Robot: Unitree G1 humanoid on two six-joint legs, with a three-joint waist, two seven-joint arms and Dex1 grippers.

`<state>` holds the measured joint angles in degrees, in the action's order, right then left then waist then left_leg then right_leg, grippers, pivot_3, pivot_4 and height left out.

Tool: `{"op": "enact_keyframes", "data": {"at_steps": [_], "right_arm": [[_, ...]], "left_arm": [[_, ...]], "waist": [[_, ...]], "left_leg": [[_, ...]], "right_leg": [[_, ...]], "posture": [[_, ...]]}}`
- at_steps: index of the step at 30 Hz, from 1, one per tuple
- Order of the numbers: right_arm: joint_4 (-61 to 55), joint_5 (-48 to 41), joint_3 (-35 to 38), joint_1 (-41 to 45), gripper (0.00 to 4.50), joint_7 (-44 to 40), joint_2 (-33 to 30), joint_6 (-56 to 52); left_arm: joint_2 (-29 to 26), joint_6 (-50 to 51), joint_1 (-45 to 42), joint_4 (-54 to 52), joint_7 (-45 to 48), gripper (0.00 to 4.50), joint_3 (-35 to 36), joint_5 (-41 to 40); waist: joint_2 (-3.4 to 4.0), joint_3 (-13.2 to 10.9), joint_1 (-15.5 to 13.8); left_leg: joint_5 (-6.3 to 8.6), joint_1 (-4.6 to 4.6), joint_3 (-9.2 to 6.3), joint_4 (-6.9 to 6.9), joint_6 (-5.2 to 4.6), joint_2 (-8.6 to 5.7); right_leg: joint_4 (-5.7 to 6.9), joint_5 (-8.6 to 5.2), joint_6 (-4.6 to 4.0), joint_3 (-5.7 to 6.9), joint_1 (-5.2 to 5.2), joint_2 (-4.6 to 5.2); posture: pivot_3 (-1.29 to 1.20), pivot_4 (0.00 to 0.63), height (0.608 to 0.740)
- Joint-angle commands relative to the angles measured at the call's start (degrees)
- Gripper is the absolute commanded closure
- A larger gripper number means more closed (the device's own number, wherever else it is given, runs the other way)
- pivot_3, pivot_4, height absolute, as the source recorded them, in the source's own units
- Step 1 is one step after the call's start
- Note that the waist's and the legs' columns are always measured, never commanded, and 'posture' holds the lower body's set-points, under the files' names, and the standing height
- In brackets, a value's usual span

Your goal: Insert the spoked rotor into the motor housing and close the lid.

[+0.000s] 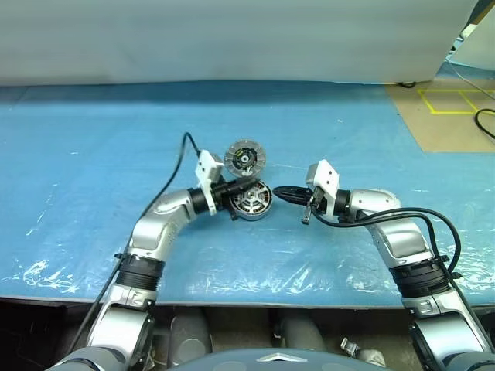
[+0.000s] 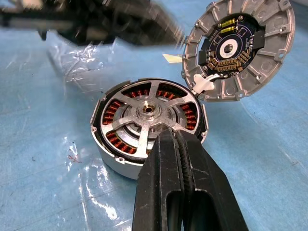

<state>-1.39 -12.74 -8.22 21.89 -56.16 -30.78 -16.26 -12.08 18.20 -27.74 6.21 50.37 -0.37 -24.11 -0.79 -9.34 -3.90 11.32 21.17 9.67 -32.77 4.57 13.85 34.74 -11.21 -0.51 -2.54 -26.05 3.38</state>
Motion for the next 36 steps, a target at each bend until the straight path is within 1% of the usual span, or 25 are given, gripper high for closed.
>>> {"op": "enact_keyframes", "data": {"at_steps": [1,3,7,10,13,19,22,25,34,36], "right_arm": [[-1.8,-0.9,0.6,0.2,4.50,-0.3,0.0,1.0],[-2.4,-1.1,0.6,-0.1,4.50,-0.4,0.0,0.7],[-3.1,-1.2,0.3,-0.3,4.50,-0.2,0.3,0.2],[-4.0,-1.2,-0.1,-0.6,4.50,0.1,0.7,-0.4],[-4.7,-1.1,-0.1,-0.8,4.50,0.4,0.8,-0.9],[-5.7,-1.2,0.3,-1.5,4.50,0.9,0.7,-1.3],[-6.6,-1.4,0.4,-1.9,4.50,1.2,0.6,-1.9],[-7.2,-1.5,0.6,-2.1,4.50,1.4,0.3,-2.3],[-9.5,-1.9,1.2,-3.4,4.50,2.4,-0.4,-3.7],[-9.7,-2.0,1.2,-3.5,4.50,2.7,-0.4,-3.9]], "left_arm": [[-2.5,-4.9,-4.7,1.3,-0.6,4.47,4.8,-0.9],[-4.7,-6.1,-8.4,3.7,-0.5,4.47,7.0,-1.2],[-7.9,-8.5,-14.9,11.7,0.8,4.47,8.1,0.2],[-9.9,-13.6,-19.8,23.1,1.5,4.47,6.1,5.3],[-9.9,-18.7,-24.2,34.4,1.2,4.47,4.6,9.2],[-7.7,-26.4,-30.8,50.2,0.5,4.47,2.4,14.7],[-5.8,-28.6,-33.8,54.6,0.8,4.47,2.7,15.4],[-4.1,-28.8,-35.7,57.6,3.6,4.47,3.1,15.2],[-1.1,-27.2,-36.5,62.3,10.3,4.47,0.0,19.3],[-0.5,-26.6,-36.5,62.4,11.9,4.47,0.1,19.1]], "waist": [[0.00,0.0,0.0],[0.00,0.0,0.0],[0.00,0.0,0.0],[-0.01,0.0,-0.1],[-0.02,0.0,-0.1],[-0.08,0.0,-0.4],[-0.09,-0.1,-0.5],[-0.10,-0.1,-0.6],[-0.12,-0.1,-0.8],[-0.12,-0.1,-0.8]], "left_leg": [[0.00,-0.04,0.00,-0.02,0.00,-0.01],[0.00,-0.06,0.00,-0.02,0.00,-0.01],[-0.01,-0.05,0.00,-0.02,0.01,-0.02],[-0.01,-0.05,0.00,-0.01,0.01,-0.05],[-0.02,-0.05,-0.01,-0.03,0.02,-0.05],[-0.02,0.00,-0.10,-0.06,0.03,-0.06],[-0.02,0.04,-0.15,-0.08,0.03,-0.06],[-0.02,0.05,-0.20,-0.09,0.03,-0.07],[-0.02,0.01,-0.25,-0.11,0.04,-0.09],[-0.02,0.01,-0.26,-0.11,0.04,-0.09]], "right_leg": [[0.02,0.00,0.00,-0.01,0.03,0.01],[0.04,0.00,0.00,0.00,0.04,0.00],[0.04,0.01,0.01,-0.01,0.03,-0.01],[0.03,0.01,0.02,-0.01,0.04,0.00],[0.05,0.04,0.07,0.00,0.05,0.00],[0.05,0.13,0.21,0.04,0.07,0.01],[0.05,0.15,0.23,0.07,0.08,0.01],[0.06,0.16,0.24,0.10,0.10,0.01],[0.06,0.16,0.24,0.13,0.17,0.05],[0.07,0.16,0.24,0.13,0.18,0.05]], "posture": [[0.00,0.150,0.740],[0.00,0.150,0.740],[0.00,0.150,0.740],[0.00,0.150,0.740],[0.00,0.150,0.740],[0.00,0.150,0.740],[0.00,0.150,0.740],[0.00,0.150,0.740],[0.00,0.150,0.740],[0.00,0.150,0.740]]}}
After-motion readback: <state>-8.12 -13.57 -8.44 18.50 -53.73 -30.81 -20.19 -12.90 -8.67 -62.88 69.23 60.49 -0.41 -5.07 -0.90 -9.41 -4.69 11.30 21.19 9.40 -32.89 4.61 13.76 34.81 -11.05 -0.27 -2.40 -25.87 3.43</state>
